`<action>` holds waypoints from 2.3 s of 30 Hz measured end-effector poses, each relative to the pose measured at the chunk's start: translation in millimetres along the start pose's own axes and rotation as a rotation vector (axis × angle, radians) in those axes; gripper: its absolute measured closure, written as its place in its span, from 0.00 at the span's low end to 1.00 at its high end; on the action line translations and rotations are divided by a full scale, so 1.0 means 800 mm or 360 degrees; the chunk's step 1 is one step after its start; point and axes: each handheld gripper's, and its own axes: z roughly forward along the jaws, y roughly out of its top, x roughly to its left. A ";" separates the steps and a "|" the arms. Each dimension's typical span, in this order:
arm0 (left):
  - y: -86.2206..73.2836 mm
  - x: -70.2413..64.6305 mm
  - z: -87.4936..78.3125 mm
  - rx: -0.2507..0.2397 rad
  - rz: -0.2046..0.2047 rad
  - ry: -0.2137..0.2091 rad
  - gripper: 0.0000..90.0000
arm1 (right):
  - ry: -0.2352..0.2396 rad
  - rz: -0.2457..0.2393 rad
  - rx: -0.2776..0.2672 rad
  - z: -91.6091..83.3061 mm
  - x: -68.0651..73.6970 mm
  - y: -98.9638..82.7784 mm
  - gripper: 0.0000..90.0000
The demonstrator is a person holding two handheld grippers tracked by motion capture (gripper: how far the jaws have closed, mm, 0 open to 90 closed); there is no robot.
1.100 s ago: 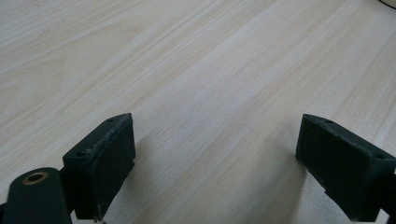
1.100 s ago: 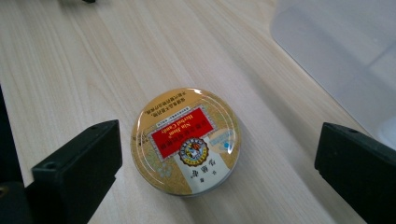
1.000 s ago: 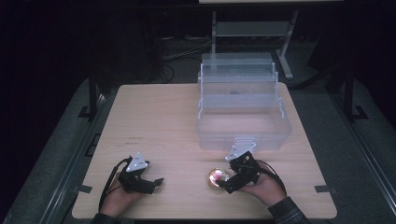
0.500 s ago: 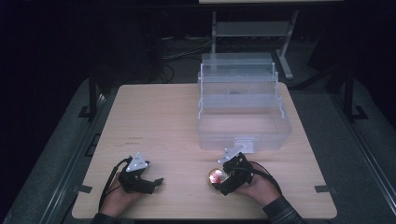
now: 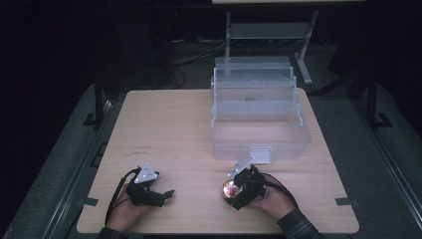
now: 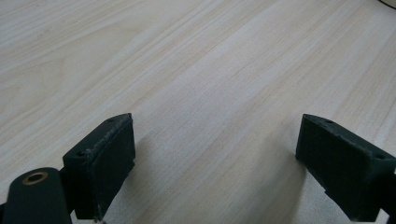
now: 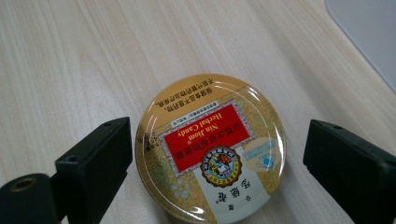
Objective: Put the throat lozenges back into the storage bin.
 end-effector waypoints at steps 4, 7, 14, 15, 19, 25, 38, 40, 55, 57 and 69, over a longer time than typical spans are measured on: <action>0.000 0.000 0.000 0.0004 0.0004 0.0000 0.12 | 0.0002 -0.0009 0.0005 0.002 0.001 0.000 0.13; 0.000 0.000 0.000 0.0004 0.0004 0.0000 0.12 | 0.0006 -0.0004 0.0008 0.004 0.001 0.000 0.14; 0.000 0.000 0.000 0.0003 0.0004 -0.0001 0.12 | -0.0003 -0.0022 0.0026 0.009 0.002 -0.001 0.14; 0.000 0.000 0.000 0.0004 0.0004 0.0000 0.12 | -0.0004 -0.0027 0.0032 0.009 0.003 -0.001 0.15; 0.000 0.000 0.000 0.0004 0.0004 0.0000 0.12 | -0.0006 -0.0035 0.0036 0.010 0.003 -0.001 0.15; 0.000 0.000 0.000 0.0003 0.0003 0.0000 0.12 | -0.0013 -0.0062 0.0048 0.011 0.006 -0.001 0.20; 0.000 0.000 0.000 0.0000 0.0003 0.0001 0.12 | 0.0000 -0.0073 0.0044 0.010 0.008 -0.002 0.22; 0.000 0.000 0.000 0.0000 0.0003 0.0001 0.12 | 0.0005 -0.0074 0.0046 0.010 0.008 -0.002 0.22; 0.000 0.000 0.000 0.0000 0.0002 0.0001 0.12 | 0.0035 -0.0056 0.0025 -0.005 0.007 -0.002 0.22; 0.000 0.000 0.000 0.0000 0.0003 0.0001 0.12 | 0.0031 -0.0055 0.0026 -0.007 0.006 -0.003 0.22; 0.000 0.000 0.000 0.0003 0.0003 0.0000 0.12 | 0.0005 -0.0036 -0.0006 -0.028 0.001 -0.008 0.22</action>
